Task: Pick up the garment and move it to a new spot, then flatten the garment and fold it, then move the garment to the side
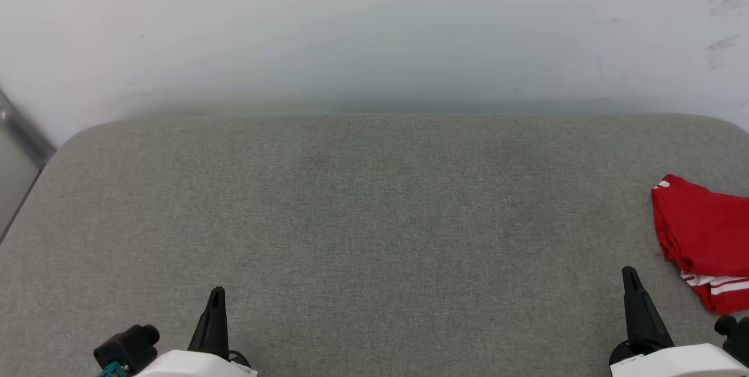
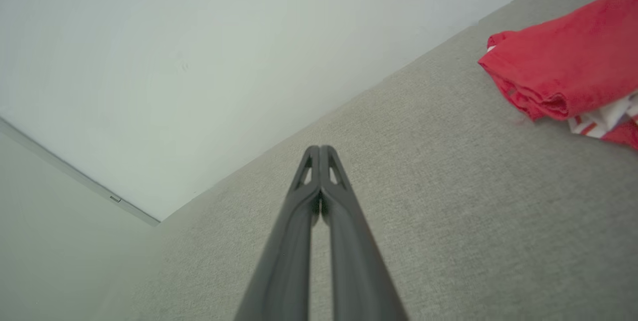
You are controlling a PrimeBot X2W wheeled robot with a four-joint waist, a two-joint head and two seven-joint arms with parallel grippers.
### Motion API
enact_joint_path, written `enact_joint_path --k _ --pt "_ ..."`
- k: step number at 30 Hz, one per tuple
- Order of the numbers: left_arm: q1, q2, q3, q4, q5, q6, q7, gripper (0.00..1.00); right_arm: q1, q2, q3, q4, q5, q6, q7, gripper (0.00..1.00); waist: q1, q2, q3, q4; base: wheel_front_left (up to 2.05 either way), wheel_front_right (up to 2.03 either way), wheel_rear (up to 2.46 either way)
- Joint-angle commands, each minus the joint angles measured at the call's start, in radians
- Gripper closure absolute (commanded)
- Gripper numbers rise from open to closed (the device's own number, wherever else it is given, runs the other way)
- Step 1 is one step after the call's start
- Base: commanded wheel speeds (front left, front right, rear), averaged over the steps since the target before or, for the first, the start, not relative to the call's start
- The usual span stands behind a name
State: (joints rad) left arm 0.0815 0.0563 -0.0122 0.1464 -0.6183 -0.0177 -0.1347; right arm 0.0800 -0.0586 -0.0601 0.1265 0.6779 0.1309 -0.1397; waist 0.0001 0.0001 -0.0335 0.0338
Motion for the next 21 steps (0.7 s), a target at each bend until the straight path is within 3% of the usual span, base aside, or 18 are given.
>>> enact_joint_path --k 1,21 --pt "-0.031 0.006 0.009 -0.008 -0.043 -0.007 0.008 1.00 -0.032 -0.009 -0.003 -0.007 0.042 0.000 0.007 1.00 0.0000 -0.0001 0.001 -0.001 0.00 0.00 0.00" --pt "-0.081 0.007 0.039 0.022 -0.325 -0.039 0.074 1.00 -0.079 -0.011 -0.009 0.029 0.311 0.000 0.072 1.00 0.0000 -0.0001 0.008 -0.008 0.00 0.00 0.00"
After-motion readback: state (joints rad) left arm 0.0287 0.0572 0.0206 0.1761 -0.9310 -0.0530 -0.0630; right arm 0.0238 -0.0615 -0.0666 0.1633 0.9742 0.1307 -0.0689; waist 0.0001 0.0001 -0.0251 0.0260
